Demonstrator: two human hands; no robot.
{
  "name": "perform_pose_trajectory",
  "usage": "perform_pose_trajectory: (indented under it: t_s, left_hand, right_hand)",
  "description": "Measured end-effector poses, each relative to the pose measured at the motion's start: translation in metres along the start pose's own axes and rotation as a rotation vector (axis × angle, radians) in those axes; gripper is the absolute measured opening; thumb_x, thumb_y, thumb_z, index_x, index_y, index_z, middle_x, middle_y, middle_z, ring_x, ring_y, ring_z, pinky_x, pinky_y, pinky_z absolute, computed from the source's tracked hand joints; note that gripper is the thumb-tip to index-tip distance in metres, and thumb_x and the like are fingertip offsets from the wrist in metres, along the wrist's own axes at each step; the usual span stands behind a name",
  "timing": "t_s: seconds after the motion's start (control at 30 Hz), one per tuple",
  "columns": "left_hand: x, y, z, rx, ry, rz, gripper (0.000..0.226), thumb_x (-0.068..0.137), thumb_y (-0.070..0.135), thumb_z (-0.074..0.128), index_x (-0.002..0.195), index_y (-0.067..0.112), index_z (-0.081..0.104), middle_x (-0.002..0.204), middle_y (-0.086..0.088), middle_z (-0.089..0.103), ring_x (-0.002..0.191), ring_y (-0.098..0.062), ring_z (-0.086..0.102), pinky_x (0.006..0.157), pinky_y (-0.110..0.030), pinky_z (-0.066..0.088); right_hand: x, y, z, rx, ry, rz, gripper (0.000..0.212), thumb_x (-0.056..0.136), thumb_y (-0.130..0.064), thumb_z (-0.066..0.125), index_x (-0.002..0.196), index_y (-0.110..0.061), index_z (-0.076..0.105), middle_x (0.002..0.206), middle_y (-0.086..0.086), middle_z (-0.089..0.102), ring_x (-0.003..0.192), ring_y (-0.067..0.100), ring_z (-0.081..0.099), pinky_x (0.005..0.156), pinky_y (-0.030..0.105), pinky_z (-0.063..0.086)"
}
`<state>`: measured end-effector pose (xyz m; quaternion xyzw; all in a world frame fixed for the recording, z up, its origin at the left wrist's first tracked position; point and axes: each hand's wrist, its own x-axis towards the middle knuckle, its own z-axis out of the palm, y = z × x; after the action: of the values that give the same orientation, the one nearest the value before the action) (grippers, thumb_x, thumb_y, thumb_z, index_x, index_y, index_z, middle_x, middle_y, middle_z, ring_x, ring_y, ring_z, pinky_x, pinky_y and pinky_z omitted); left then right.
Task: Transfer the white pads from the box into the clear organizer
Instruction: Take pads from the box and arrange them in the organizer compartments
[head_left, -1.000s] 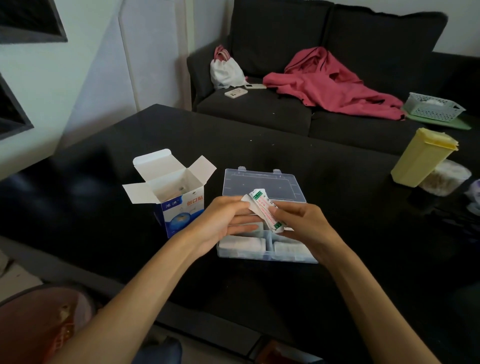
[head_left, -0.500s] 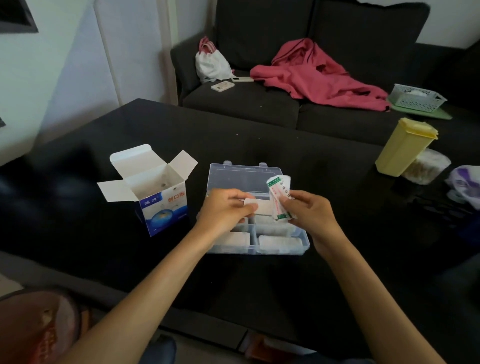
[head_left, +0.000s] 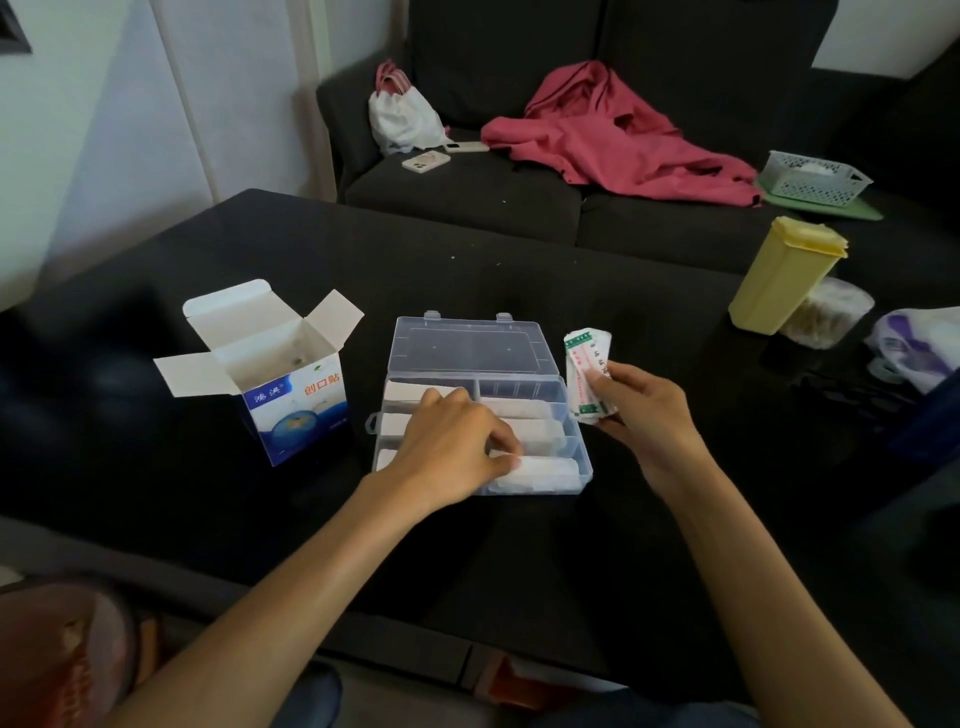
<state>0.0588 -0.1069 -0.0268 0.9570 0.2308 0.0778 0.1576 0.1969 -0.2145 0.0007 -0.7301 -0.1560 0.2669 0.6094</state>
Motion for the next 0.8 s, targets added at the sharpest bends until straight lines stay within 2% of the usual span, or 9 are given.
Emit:
perform_pose_trajectory:
  t_s: [0.13,0.23,0.3,0.37,0.43,0.53,0.57,0.63,0.8]
  left_hand:
    - [0.003,-0.002,0.000,0.051,-0.015,0.035,0.029,0.089,0.045,0.057,0.114,0.035,0.067,0.114,0.008,0.054,0.102,-0.009,0.038,0.081,-0.025,0.029]
    - [0.005,-0.003,0.000,0.063,-0.012,0.010,0.031,0.086,0.042,0.062,0.116,0.035,0.066,0.116,0.007,0.054,0.106,-0.011,0.041,0.083,-0.025,0.030]
    - [0.005,-0.003,0.000,0.032,0.049,-0.020,0.031,0.082,0.040,0.069,0.113,0.034,0.067,0.113,0.008,0.058,0.105,-0.011,0.046,0.083,-0.024,0.034]
    - [0.006,-0.002,-0.006,-0.220,0.127,-0.109,0.027,0.081,0.040,0.069,0.106,0.031,0.069,0.103,0.009,0.064,0.095,-0.008,0.054,0.079,-0.022,0.042]
    - [0.009,-0.001,-0.017,-0.652,0.131,-0.235,0.021,0.087,0.044,0.060,0.101,0.030,0.068,0.097,0.011,0.066,0.089,-0.005,0.060,0.075,-0.021,0.048]
    - [0.009,-0.002,-0.030,-1.117,-0.151,-0.384,0.029,0.091,0.047,0.049,0.109,0.028,0.063,0.108,0.007,0.066,0.100,-0.008,0.060,0.080,-0.024,0.052]
    - [0.008,-0.004,-0.029,-1.200,-0.210,-0.404,0.031,0.092,0.042,0.050,0.114,0.024,0.063,0.110,0.003,0.067,0.104,-0.012,0.061,0.083,-0.027,0.052]
    - [0.005,-0.009,-0.025,-1.269,-0.217,-0.405,0.026,0.094,0.031,0.051,0.114,0.020,0.063,0.106,-0.002,0.069,0.103,-0.015,0.063,0.085,-0.029,0.053]
    - [0.001,-0.011,-0.021,-1.292,-0.001,-0.458,0.024,0.090,0.014,0.060,0.114,0.016,0.065,0.104,-0.003,0.070,0.091,-0.016,0.070,0.071,-0.027,0.059]
  right_hand:
    - [-0.002,0.000,0.002,0.081,-0.189,0.106,0.025,0.090,-0.019,0.058,0.114,-0.017,0.061,0.103,0.005,0.065,0.097,0.017,0.063,0.079,0.030,0.055]
    - [-0.002,-0.001,0.006,0.118,-0.234,0.139,0.017,0.090,-0.021,0.058,0.106,-0.020,0.063,0.106,0.008,0.065,0.102,0.019,0.062,0.084,0.033,0.054]
    - [-0.002,-0.002,0.007,0.133,-0.237,0.148,0.020,0.089,-0.022,0.059,0.108,-0.021,0.062,0.108,0.008,0.065,0.103,0.019,0.061,0.085,0.032,0.053]
    - [-0.001,-0.001,0.007,0.122,-0.237,0.148,0.029,0.087,-0.024,0.061,0.115,-0.016,0.062,0.108,0.009,0.065,0.103,0.020,0.062,0.085,0.032,0.053]
    - [-0.002,-0.001,0.009,0.111,-0.247,0.146,0.028,0.086,-0.024,0.064,0.111,-0.012,0.064,0.105,0.011,0.067,0.100,0.020,0.064,0.083,0.031,0.054]
    - [-0.006,-0.001,0.017,0.080,-0.308,0.130,0.022,0.084,-0.023,0.065,0.100,-0.010,0.069,0.098,0.010,0.070,0.091,0.018,0.068,0.072,0.027,0.056]
    - [-0.009,-0.001,0.021,0.060,-0.323,0.113,0.020,0.084,-0.022,0.066,0.098,-0.009,0.070,0.094,0.009,0.071,0.086,0.016,0.069,0.065,0.023,0.055]
    - [-0.013,0.001,0.028,0.007,-0.312,0.056,0.015,0.083,-0.021,0.066,0.094,-0.012,0.071,0.087,0.004,0.071,0.075,0.010,0.069,0.057,0.018,0.053]
    - [-0.013,0.009,0.040,-0.151,-0.139,-0.140,0.013,0.083,-0.023,0.067,0.095,-0.018,0.070,0.082,-0.005,0.068,0.071,0.006,0.067,0.057,0.019,0.055]
